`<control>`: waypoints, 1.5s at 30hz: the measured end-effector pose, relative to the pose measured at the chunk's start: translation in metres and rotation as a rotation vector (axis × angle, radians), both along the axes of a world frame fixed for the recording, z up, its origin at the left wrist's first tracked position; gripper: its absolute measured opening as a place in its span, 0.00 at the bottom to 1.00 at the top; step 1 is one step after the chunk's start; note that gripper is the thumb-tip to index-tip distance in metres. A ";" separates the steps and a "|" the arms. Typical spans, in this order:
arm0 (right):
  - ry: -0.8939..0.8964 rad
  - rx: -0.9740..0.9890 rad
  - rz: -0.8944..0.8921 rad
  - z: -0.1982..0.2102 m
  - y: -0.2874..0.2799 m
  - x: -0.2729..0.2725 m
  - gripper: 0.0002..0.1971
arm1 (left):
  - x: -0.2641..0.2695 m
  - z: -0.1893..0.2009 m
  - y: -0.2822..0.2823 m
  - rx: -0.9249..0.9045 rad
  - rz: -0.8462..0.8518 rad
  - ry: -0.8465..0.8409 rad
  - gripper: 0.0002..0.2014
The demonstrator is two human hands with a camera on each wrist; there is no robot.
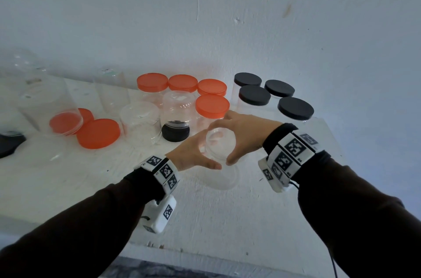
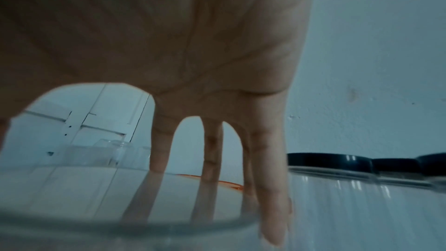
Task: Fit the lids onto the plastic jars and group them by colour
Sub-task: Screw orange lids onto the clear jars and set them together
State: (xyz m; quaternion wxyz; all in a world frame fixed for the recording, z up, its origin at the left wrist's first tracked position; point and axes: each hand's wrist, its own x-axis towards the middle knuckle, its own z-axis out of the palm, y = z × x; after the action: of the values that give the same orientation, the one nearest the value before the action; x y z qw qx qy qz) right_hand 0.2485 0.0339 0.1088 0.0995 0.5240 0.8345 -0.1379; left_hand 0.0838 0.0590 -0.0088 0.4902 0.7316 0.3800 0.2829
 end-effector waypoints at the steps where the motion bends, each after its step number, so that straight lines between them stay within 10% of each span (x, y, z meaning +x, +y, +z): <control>1: -0.010 0.012 -0.003 0.000 0.000 0.000 0.44 | 0.000 0.000 0.000 0.008 0.006 0.006 0.51; 9: -0.068 0.236 -0.098 -0.011 -0.012 -0.007 0.38 | 0.004 -0.002 -0.001 0.014 0.041 0.007 0.51; 19: -0.081 -0.134 0.056 0.009 -0.004 0.000 0.45 | 0.004 -0.004 0.000 0.002 0.034 0.015 0.52; 26: -0.202 0.160 -0.085 -0.002 -0.009 -0.010 0.42 | 0.004 -0.003 -0.001 -0.004 0.037 0.037 0.51; 32: -0.064 -0.161 0.061 0.010 -0.005 0.001 0.44 | 0.004 -0.003 -0.001 0.005 0.027 0.004 0.51; 40: -0.189 0.165 -0.047 -0.005 -0.008 -0.003 0.44 | 0.004 -0.003 -0.002 -0.010 0.036 0.024 0.48; 45: -0.046 -0.138 0.095 0.009 -0.003 0.005 0.44 | 0.004 -0.001 -0.004 -0.024 0.030 -0.002 0.51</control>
State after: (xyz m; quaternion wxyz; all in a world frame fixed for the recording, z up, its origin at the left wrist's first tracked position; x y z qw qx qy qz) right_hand 0.2538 0.0307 0.1175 0.1612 0.4787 0.8445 -0.1779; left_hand 0.0875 0.0553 -0.0097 0.4948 0.7196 0.3941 0.2863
